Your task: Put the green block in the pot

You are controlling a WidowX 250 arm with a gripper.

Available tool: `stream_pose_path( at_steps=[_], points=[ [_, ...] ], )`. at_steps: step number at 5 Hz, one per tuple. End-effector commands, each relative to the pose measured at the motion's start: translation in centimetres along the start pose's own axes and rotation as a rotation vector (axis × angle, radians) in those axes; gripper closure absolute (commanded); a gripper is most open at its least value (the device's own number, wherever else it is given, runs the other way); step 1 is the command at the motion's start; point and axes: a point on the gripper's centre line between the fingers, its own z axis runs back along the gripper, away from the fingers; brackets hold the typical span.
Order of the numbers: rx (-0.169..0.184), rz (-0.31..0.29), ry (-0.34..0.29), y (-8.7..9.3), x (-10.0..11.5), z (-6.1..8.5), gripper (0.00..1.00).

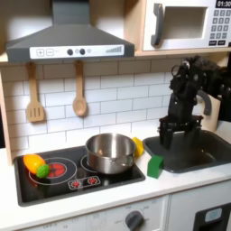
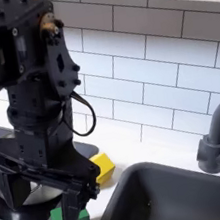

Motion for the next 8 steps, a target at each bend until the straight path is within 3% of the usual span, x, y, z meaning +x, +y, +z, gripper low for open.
stream_pose_path(
  at_steps=[1,2,4,5,6,7,8],
  points=[
    [0.002,0.000,0.000,0.0,0.0,0.0,0.00],
    [-0.040,-0.045,-0.077,0.2,1.0,-1.0,0.00],
    [-0.119,-0.096,-0.249,0.2,3.7,-0.6,0.00],
    [-0.151,-0.114,-0.339,0.0,4.7,0.4,0.00],
    [-0.173,-0.100,-0.383,-0.1,5.6,1.4,0.00],
    [-0.206,-0.106,-0.471,-0.7,6.7,3.7,0.00],
    [-0.207,-0.121,-0.528,-1.4,7.7,5.2,0.00]
  ],
)
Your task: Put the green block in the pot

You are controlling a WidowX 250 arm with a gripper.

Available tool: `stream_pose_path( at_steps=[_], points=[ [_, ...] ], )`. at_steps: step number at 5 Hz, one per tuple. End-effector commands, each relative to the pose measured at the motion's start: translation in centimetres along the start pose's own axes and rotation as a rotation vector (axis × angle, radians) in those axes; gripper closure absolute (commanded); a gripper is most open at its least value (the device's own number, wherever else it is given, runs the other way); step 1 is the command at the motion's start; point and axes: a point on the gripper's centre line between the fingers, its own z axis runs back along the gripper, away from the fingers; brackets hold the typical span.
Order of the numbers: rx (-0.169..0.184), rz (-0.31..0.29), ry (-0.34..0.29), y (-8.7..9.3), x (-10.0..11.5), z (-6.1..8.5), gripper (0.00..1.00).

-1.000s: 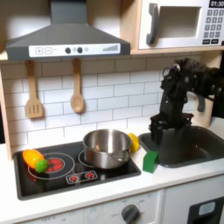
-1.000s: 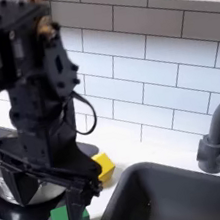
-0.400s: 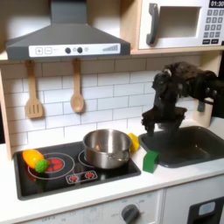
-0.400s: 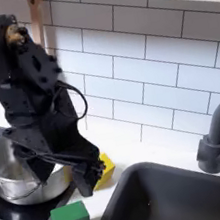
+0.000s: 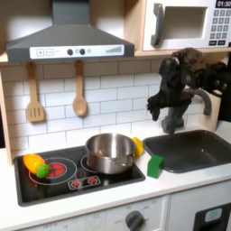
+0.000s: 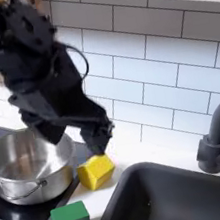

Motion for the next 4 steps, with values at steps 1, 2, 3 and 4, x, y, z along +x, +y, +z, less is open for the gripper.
stream_pose_path(
  at_steps=[1,2,3,4],
  points=[
    [-0.024,-0.010,-0.145,-1.0,3.8,1.7,0.00],
    [-0.049,-0.018,-0.205,-1.1,5.2,2.8,0.00],
    [-0.077,-0.033,-0.288,-1.4,6.5,4.3,0.00],
    [-0.074,-0.041,-0.364,-1.1,7.3,5.0,0.00]
  ],
)
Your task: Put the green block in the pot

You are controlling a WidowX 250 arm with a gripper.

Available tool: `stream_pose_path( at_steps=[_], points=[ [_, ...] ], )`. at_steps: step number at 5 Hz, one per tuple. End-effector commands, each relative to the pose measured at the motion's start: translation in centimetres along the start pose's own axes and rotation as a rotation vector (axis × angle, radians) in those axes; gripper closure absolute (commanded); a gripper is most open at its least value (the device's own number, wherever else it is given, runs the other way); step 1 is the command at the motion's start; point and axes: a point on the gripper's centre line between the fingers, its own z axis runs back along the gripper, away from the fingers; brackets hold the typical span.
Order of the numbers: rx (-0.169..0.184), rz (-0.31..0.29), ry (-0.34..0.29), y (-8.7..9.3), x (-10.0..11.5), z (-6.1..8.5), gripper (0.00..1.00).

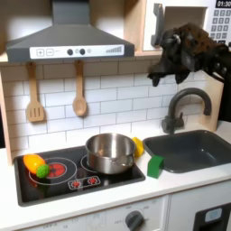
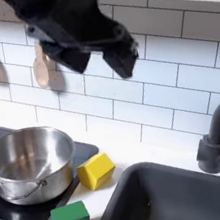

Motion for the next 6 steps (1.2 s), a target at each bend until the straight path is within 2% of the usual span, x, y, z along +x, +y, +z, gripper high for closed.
stream_pose_path(
  at_steps=[1,2,5,6],
  points=[
    [0.023,-0.020,-0.205,0.5,2.3,1.3,0.00],
    [0.011,-0.028,-0.271,0.1,2.8,2.5,0.00],
    [-0.009,-0.030,-0.456,0.0,5.0,2.9,0.00],
    [0.001,-0.009,-0.495,0.0,5.7,2.7,0.00]
  ],
)
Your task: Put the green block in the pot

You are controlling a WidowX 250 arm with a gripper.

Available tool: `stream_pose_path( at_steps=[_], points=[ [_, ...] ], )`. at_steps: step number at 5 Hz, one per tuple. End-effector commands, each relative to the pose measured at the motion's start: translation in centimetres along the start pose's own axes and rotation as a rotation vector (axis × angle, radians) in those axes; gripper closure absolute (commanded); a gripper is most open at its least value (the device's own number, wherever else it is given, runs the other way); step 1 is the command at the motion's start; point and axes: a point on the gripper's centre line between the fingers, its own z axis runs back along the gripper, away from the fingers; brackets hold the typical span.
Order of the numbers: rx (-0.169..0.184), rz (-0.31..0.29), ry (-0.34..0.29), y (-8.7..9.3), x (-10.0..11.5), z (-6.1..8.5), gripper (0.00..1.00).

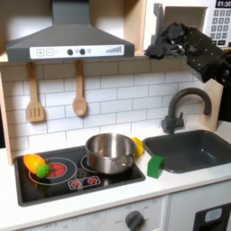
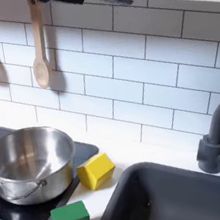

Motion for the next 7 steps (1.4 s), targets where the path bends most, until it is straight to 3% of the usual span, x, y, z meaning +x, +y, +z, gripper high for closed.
stream_pose_path(
  at_steps=[1,2,3,5,6,7],
  points=[
    [0.036,0.021,-0.066,0.6,1.6,-0.8,0.00],
    [0.057,0.039,-0.077,1.3,2.1,-1.3,0.00],
    [0.014,0.046,-0.065,0.7,2.0,-1.9,0.00],
    [0.003,0.063,-0.062,0.5,2.1,-2.4,0.00],
    [0.001,0.059,-0.044,0.4,1.7,-2.6,0.32],
    [-0.002,0.072,-0.051,0.4,1.8,-2.5,1.00]
  ],
)
